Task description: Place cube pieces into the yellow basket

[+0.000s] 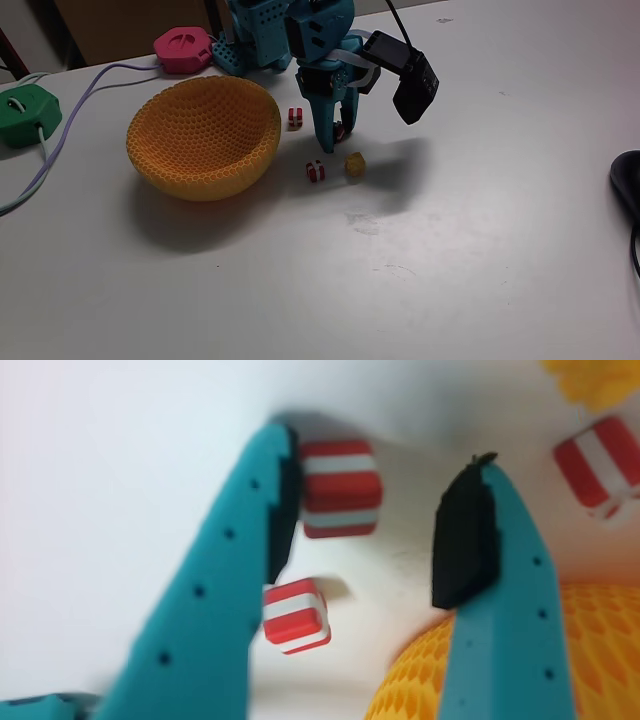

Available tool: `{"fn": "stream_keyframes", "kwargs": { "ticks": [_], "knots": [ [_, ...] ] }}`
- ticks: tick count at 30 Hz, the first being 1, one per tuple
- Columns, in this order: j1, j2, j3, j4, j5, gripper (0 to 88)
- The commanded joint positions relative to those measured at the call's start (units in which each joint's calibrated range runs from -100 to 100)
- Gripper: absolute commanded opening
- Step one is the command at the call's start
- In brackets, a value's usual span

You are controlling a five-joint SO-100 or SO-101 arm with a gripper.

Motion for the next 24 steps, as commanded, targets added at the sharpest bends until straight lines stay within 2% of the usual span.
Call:
{"fn": "stream_keyframes", "kwargs": {
  "ticks": [1, 3, 8, 9, 15, 19, 21, 24],
  "knots": [
    [0.6, -2.2, -2.6, 1.2, 0.0, 21.7],
    [0.6, -2.2, -2.5, 2.2, -0.4, 19.0],
    [2.2, -2.1, -2.3, 1.9, -0.5, 1.2],
    [2.4, -2.1, -2.4, 1.8, -0.3, 0.0],
    [3.3, -4.8, -11.3, 7.1, 2.5, 0.0],
    [5.5, -15.3, -20.8, 10.3, 4.5, 0.0],
    [8.3, -21.9, -23.9, 12.5, 5.1, 0.0],
    [16.6, -29.1, -28.9, 21.8, 6.9, 0.0]
  ]
}}
